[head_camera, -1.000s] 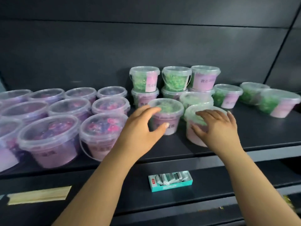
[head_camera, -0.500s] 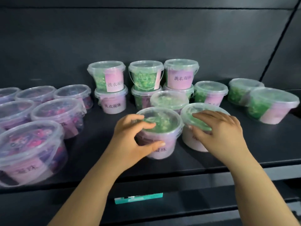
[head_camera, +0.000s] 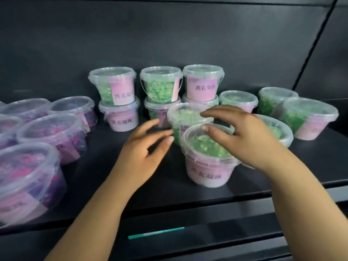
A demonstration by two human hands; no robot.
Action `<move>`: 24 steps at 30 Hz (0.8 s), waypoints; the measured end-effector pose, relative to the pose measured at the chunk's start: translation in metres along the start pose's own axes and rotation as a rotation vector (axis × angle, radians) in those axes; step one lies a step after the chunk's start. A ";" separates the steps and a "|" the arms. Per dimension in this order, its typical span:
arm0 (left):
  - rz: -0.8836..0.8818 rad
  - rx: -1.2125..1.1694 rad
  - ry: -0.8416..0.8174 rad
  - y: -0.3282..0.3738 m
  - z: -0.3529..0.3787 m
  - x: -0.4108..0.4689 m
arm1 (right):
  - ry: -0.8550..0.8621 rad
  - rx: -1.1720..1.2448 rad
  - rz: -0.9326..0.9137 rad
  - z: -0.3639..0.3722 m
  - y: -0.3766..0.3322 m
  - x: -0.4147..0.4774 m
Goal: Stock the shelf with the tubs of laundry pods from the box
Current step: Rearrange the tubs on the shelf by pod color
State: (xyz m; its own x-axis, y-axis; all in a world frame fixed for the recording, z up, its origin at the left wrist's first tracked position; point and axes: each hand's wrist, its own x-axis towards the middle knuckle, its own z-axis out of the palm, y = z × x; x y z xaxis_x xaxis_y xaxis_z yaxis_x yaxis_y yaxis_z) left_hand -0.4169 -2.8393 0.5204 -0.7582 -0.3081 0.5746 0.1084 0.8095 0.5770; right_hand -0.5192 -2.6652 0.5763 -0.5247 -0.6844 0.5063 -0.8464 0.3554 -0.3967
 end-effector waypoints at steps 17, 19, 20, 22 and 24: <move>-0.375 0.369 -0.031 -0.049 -0.050 -0.059 | -0.147 -0.433 -0.235 0.113 -0.067 0.208; -0.317 0.271 0.124 -0.039 -0.056 -0.050 | -0.093 -0.413 -0.259 0.104 -0.070 0.210; -0.275 0.245 0.210 -0.034 -0.060 -0.044 | -0.087 -0.396 -0.279 0.097 -0.075 0.207; -0.165 0.215 0.335 -0.024 -0.070 -0.031 | -0.091 -0.358 -0.344 0.078 -0.086 0.188; -0.085 0.223 0.411 -0.020 -0.078 -0.021 | -0.106 -0.331 -0.435 0.059 -0.094 0.152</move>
State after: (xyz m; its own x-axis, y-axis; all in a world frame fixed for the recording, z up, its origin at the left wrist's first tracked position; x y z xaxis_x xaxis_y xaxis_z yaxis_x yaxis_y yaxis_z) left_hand -0.3528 -2.8878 0.5422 -0.4359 -0.5134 0.7392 -0.1177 0.8468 0.5187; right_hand -0.5136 -2.8408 0.6453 -0.1227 -0.8671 0.4829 -0.9756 0.1947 0.1018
